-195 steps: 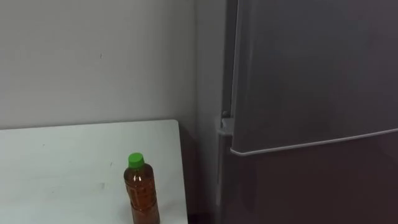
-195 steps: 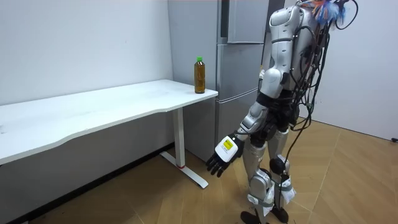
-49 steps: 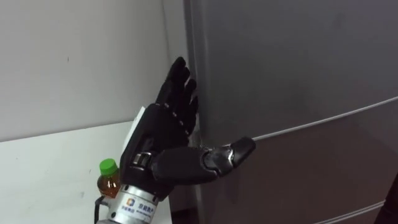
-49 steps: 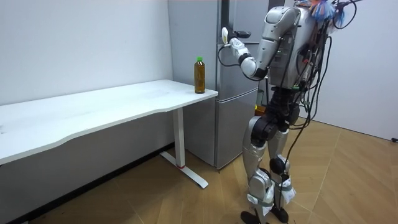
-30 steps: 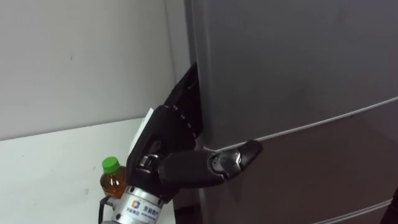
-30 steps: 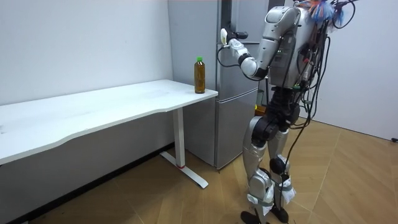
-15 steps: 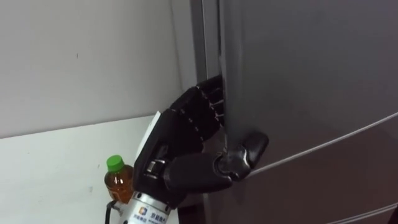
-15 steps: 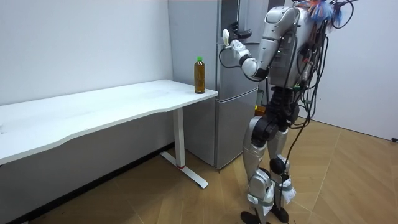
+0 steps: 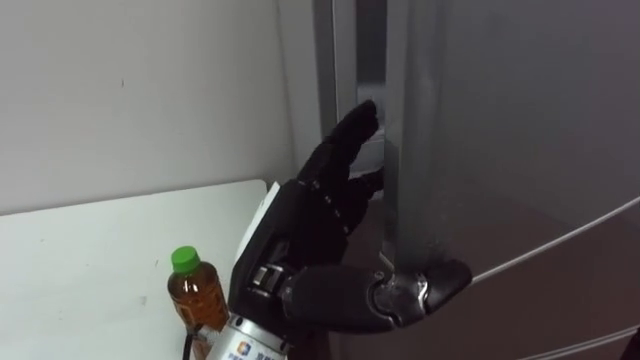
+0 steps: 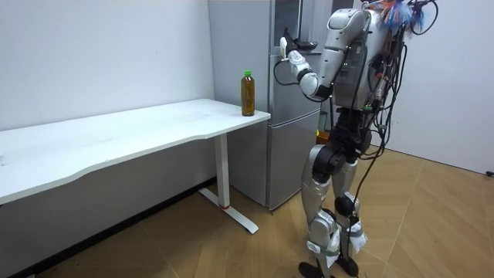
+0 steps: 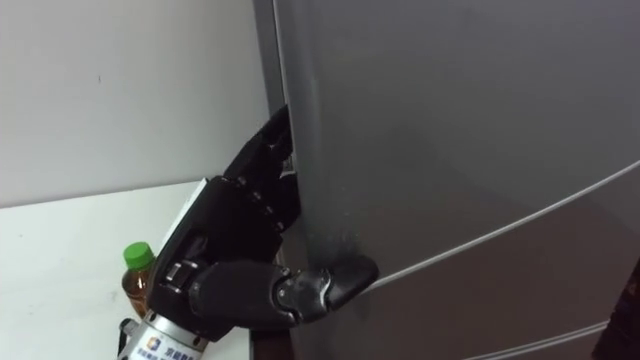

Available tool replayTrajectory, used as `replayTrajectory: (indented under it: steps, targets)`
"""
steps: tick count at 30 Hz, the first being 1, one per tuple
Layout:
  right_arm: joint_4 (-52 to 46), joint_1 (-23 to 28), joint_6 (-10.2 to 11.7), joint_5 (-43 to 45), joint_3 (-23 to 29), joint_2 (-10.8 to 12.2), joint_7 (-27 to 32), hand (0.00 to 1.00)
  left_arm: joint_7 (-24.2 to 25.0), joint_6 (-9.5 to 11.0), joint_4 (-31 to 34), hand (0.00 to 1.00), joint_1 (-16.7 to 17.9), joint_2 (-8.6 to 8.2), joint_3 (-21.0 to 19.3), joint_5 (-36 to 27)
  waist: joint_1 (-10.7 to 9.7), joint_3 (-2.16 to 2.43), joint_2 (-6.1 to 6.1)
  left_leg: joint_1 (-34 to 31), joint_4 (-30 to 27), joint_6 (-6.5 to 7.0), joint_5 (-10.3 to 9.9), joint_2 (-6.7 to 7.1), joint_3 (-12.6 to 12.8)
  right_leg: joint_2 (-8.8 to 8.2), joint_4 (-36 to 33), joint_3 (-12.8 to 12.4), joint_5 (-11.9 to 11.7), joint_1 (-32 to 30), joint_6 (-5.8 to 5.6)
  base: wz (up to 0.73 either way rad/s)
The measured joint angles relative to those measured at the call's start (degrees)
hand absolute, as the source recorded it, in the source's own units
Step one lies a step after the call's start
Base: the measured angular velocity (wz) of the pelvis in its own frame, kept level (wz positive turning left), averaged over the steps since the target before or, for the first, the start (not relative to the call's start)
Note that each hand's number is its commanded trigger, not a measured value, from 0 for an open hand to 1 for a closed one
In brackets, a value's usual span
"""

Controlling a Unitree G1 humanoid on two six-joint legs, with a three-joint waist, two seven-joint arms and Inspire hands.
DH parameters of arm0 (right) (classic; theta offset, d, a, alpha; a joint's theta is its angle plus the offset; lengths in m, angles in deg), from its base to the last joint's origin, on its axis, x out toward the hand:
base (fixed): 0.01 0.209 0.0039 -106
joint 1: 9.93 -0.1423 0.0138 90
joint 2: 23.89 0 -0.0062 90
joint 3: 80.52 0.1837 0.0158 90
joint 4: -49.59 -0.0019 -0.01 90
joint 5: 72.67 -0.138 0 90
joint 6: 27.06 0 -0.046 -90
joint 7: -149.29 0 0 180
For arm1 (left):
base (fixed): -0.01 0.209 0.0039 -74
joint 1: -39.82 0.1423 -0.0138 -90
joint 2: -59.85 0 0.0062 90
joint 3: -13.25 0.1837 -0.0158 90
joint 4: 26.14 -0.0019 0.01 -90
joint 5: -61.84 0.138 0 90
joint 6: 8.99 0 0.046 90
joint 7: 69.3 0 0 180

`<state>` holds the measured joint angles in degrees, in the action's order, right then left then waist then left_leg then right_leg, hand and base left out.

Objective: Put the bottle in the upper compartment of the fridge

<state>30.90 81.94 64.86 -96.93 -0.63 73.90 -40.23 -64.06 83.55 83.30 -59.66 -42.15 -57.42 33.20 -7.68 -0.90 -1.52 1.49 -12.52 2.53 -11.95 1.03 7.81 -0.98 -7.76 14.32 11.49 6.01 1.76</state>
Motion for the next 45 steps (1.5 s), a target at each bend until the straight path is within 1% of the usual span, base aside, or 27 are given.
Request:
replayTrajectory:
  steps: [2,4,5,18,20,22,23,27,29,30,31,33,36,38,39,40,41,42,43,45]
  targets:
    - [0.0,-0.1,0.0,0.0,0.0,0.0,0.0,0.00,0.0,0.0,0.0,0.00,0.0,0.01,0.1,0.0,0.0,0.03,-0.05,0.0,0.0,0.00,0.0,0.00,0.0,-0.01,0.0,0.0,0.0,0.0,0.00,0.00]
    - [0.0,-0.1,0.0,0.0,0.0,0.0,0.1,0.00,0.0,0.0,0.0,0.00,0.0,0.00,0.3,0.0,0.0,0.27,-0.41,0.0,-0.1,0.00,0.0,0.00,0.0,-0.02,0.0,0.0,0.0,0.0,0.00,0.00]
    - [0.0,-0.1,0.0,0.0,0.0,0.0,0.1,0.00,0.0,0.0,0.0,0.00,0.0,0.00,0.3,0.0,0.0,0.30,-0.46,0.0,-0.1,0.01,0.0,0.00,0.0,-0.02,0.0,0.0,0.0,0.0,0.00,0.00]
    - [0.0,-0.3,0.0,0.1,0.0,0.0,0.2,0.00,0.0,0.0,0.0,0.00,0.0,0.02,0.8,0.0,-0.2,0.31,-0.50,0.0,-0.1,0.02,0.0,0.00,0.0,-0.02,-0.1,0.0,0.0,0.1,-0.02,0.00]
    - [0.0,-0.4,0.0,0.0,-0.2,0.0,0.2,0.00,0.0,0.0,0.0,0.00,0.0,0.02,0.9,0.0,-0.2,0.15,-0.28,0.0,-0.1,0.02,0.0,0.00,0.0,0.00,-0.1,-0.1,0.0,0.1,-0.02,0.00]
    - [0.0,-0.5,-0.1,0.0,-0.5,-0.1,0.3,0.00,0.0,0.0,0.0,0.00,0.0,-0.13,1.0,0.0,-0.2,0.15,-0.29,-0.4,-0.2,0.02,0.0,0.00,0.0,-0.01,-0.1,-0.2,0.0,-0.3,-0.02,0.00]
    - [-0.1,-0.5,-0.1,0.0,-0.6,-0.1,0.4,0.00,0.0,0.0,0.0,0.00,0.0,-0.18,1.1,-0.1,-0.2,0.22,-0.41,-0.5,-0.2,0.03,0.0,0.00,0.0,-0.02,-0.1,-0.2,0.0,-0.4,-0.02,0.00]
    - [-0.1,-0.7,-0.2,0.0,-1.8,-0.5,1.0,0.00,0.0,-0.1,0.1,0.00,0.0,-0.34,1.2,-1.2,-0.3,0.29,-0.48,-0.9,-0.2,0.18,0.1,-0.23,1.7,-0.17,-0.9,-0.2,0.0,-1.1,-0.02,-0.02]
    - [-0.1,-0.8,-0.2,-0.1,-2.1,-0.5,1.3,0.00,0.0,-0.1,0.1,0.00,0.0,-0.33,1.2,-1.2,-0.4,0.32,-0.47,-0.8,-0.2,0.19,0.1,-0.23,1.9,-0.25,-0.9,-0.2,0.0,-1.1,-0.04,0.00]
    - [-0.1,-0.8,-0.2,-0.1,-2.1,-0.5,1.4,0.00,0.0,-0.1,0.1,0.00,0.0,-0.33,1.2,-1.2,-0.4,0.04,-0.02,-0.8,-0.2,0.23,0.1,-0.26,2.5,-0.31,-1.0,-0.3,0.0,-1.1,-0.06,0.00]
    - [-0.1,-0.8,-0.2,-0.1,-2.1,-0.5,1.4,0.00,0.0,-0.1,0.1,0.00,0.0,-0.31,1.2,-1.2,-0.5,0.10,-0.12,-0.7,-0.2,0.28,0.2,-0.31,3.0,-0.39,-1.0,-0.3,0.0,-1.2,-0.10,-0.03]
    - [-0.3,-0.8,-0.2,-0.2,-2.1,-0.5,1.5,0.00,0.0,-0.1,0.1,0.00,0.0,-0.31,1.2,-1.2,-0.6,0.02,0.02,-0.8,-0.2,0.30,0.2,-0.31,3.2,-0.48,-1.0,-0.3,0.0,-1.3,-0.17,-0.03]
    - [-0.4,-0.7,-0.2,-0.8,-2.1,-0.5,2.1,0.00,0.0,-0.3,0.1,0.00,0.0,-0.31,1.3,-1.1,-0.9,0.02,0.11,-0.8,-0.2,0.32,0.2,-0.27,3.2,-0.48,-1.1,-0.6,0.0,-1.4,-0.27,0.00]
    - [-0.5,-0.7,-0.2,-1.0,-2.1,-0.5,2.6,0.00,0.0,-0.4,0.1,0.00,0.0,-0.30,1.3,-1.2,-1.2,0.05,0.15,-0.8,-0.1,0.39,0.2,-0.27,3.3,-0.47,-1.1,-0.7,0.0,-1.4,-0.32,0.00]
    - [-0.5,-0.7,-0.2,-1.0,-2.0,-0.6,2.6,0.00,0.0,-0.4,0.1,0.00,0.0,-0.30,1.3,-1.1,-1.3,0.07,0.16,-0.8,-0.1,0.44,0.2,-0.30,3.8,-0.45,-1.1,-0.9,0.0,-1.4,-0.37,-0.04]
    - [-0.4,-0.7,-0.2,-1.1,-2.0,-0.7,2.6,0.00,0.0,-0.4,0.1,0.00,0.0,-0.30,1.3,-1.1,-1.3,0.25,-0.12,-0.7,-0.1,0.45,0.2,-0.35,4.3,-0.42,-1.1,-1.2,-0.1,-1.5,-0.44,-0.05]
    - [-0.4,-0.7,-0.2,-1.3,-2.0,-0.7,2.5,0.00,0.0,-0.4,0.0,0.00,0.0,-0.30,1.3,-1.1,-1.3,0.19,-0.01,-0.7,-0.1,0.47,0.2,-0.35,4.3,-0.42,-1.1,-1.3,-0.1,-1.5,-0.48,-0.07]
    - [-0.3,-0.7,-0.2,-2.1,-2.0,-0.8,2.4,0.00,0.0,-0.5,0.0,0.00,0.0,-0.30,1.3,-1.1,-1.4,0.26,-0.13,-0.6,-0.1,0.52,0.2,-0.34,4.4,-0.43,-1.1,-1.6,-0.2,-1.5,-0.55,-0.06]
    - [0.0,-0.6,-0.2,-2.6,-1.9,-0.9,2.2,0.00,0.0,-0.6,0.0,0.00,0.0,-0.28,1.3,-1.1,-1.5,0.20,-0.03,-0.6,-0.1,0.58,0.1,-0.32,4.5,-0.47,-1.1,-1.7,-0.3,-1.5,-0.62,-0.06]
    - [0.0,-0.4,-0.2,-3.7,-1.5,-0.9,1.8,0.00,0.0,-0.7,0.0,0.00,0.0,-0.27,1.3,-1.1,-1.8,0.36,-0.28,-0.5,-0.1,0.82,0.0,-0.31,4.6,-0.47,-1.0,-1.8,-0.4,-1.4,-0.71,-0.04]
